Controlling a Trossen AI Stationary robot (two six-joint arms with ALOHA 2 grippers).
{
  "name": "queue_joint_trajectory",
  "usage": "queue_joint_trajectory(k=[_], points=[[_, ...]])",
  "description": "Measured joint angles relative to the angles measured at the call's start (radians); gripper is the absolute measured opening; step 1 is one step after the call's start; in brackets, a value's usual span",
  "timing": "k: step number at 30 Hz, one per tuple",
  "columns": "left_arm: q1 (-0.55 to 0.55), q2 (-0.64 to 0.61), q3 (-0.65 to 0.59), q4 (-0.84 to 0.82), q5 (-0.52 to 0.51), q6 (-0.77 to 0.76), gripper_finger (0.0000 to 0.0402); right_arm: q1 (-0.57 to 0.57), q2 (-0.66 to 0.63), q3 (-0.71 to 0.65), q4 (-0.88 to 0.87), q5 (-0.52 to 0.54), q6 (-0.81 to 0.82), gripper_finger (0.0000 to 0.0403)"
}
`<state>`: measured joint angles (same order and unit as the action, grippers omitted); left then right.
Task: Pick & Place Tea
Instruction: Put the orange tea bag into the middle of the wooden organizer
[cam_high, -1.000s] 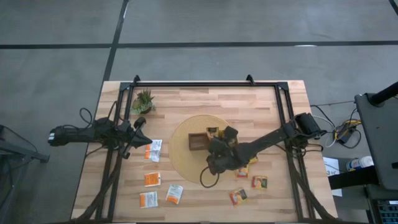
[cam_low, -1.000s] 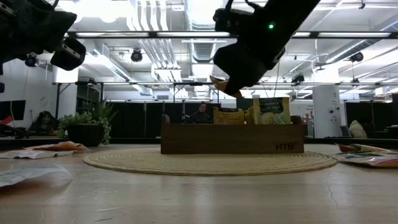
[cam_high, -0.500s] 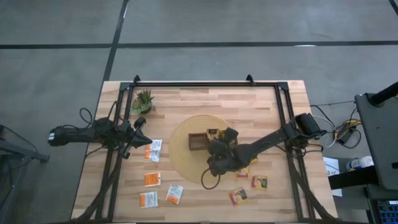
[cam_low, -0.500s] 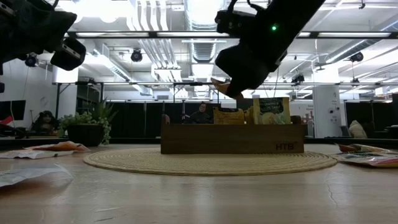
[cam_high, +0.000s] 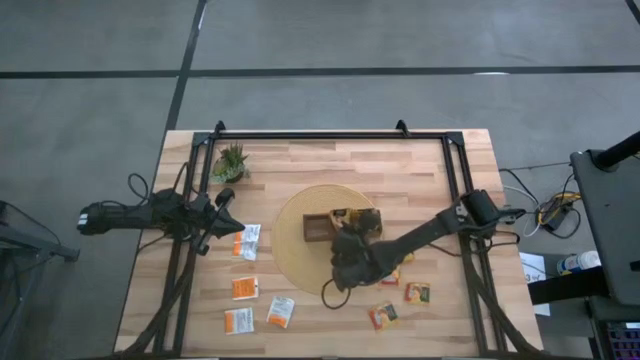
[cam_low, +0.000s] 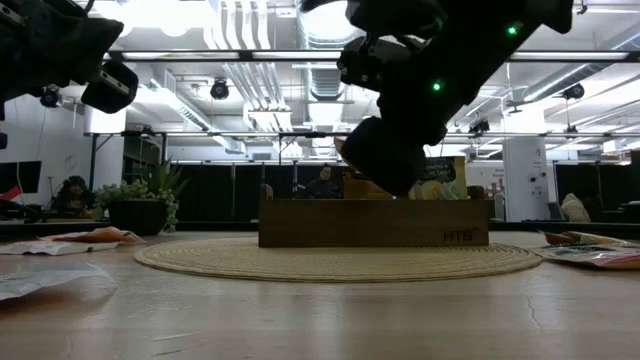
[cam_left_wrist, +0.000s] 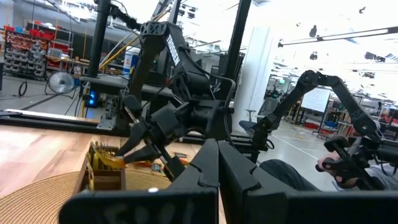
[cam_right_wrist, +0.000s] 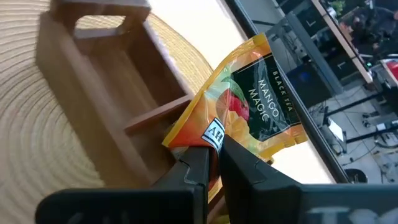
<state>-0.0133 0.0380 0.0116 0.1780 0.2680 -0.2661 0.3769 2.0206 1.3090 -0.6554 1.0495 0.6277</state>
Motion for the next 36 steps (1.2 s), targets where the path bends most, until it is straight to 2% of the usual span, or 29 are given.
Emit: queue_joint_trajectory(k=[11, 17, 33, 36], points=[[0.000, 0.000, 0.000, 0.000, 0.000, 0.000, 0.0000, 0.002, 0.004, 0.000, 0.002, 0.034, 0.024, 0.0020], [0.000, 0.000, 0.000, 0.000, 0.000, 0.000, 0.0000, -0.008, 0.004, 0.000, 0.003, -0.020, 0.024, 0.0028], [0.000, 0.000, 0.000, 0.000, 0.000, 0.000, 0.0000, -0.011, 0.004, 0.003, -0.018, -0.065, 0.008, 0.0145], [0.000, 0.000, 0.000, 0.000, 0.000, 0.000, 0.0000, -0.011, 0.001, 0.007, -0.022, -0.105, 0.000, 0.0164]])
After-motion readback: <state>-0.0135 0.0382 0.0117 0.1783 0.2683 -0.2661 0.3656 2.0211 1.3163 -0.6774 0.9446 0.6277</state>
